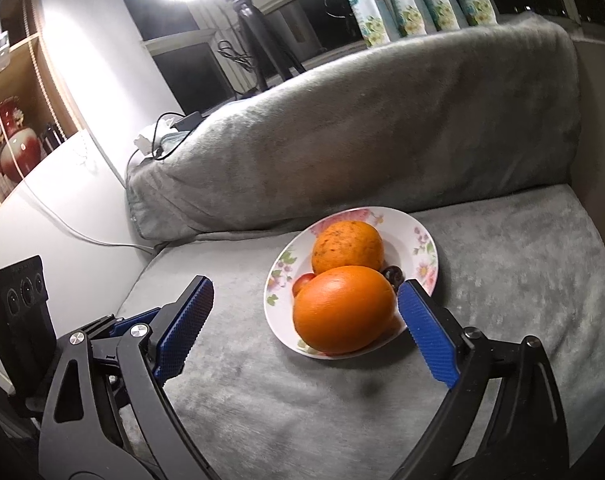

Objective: Organize fruits
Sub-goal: 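Withdraw both tools from the plate toward the remaining small fruits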

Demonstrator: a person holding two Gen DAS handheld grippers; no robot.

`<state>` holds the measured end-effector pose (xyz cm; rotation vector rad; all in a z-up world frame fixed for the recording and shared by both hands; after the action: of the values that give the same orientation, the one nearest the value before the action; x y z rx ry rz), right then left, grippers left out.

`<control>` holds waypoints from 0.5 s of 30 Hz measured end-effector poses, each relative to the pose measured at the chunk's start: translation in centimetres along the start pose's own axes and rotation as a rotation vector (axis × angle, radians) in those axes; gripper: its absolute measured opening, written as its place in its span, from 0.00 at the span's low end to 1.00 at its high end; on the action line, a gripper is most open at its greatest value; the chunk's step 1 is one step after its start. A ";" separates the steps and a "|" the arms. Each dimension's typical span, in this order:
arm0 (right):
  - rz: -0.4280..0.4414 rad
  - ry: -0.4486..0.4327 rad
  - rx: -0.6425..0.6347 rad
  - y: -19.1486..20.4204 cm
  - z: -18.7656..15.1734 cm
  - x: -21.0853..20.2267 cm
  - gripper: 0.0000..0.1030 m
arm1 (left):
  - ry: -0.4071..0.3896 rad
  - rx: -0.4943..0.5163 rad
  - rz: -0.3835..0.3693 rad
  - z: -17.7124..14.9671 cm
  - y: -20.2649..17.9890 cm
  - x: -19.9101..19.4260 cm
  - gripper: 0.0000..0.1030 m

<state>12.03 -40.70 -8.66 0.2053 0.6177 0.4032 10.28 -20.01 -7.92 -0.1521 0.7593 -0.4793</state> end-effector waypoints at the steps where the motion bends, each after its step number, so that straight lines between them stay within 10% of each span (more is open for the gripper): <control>1: 0.003 -0.001 -0.006 0.3 0.0 0.0 0.93 | -0.005 -0.002 0.003 0.0 0.2 -0.3 0.70; 15: 0.030 -0.003 -0.102 5.0 0.0 0.0 0.93 | -0.074 -0.020 0.098 -1.4 3.9 -4.9 0.70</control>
<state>10.52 -36.13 -7.15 0.1181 0.5896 0.4623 7.66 -14.16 -7.03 -0.1501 0.6956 -0.3710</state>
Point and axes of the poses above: each gripper's, at about its wrist camera, not at the fingertips, and x roughly the way its jaws point, y to its left, z to its top, the point moved 1 cm from there along x, roughly the way its jaws point, and after that the axes turned 9 degrees about -x, right-handed, at the moved point
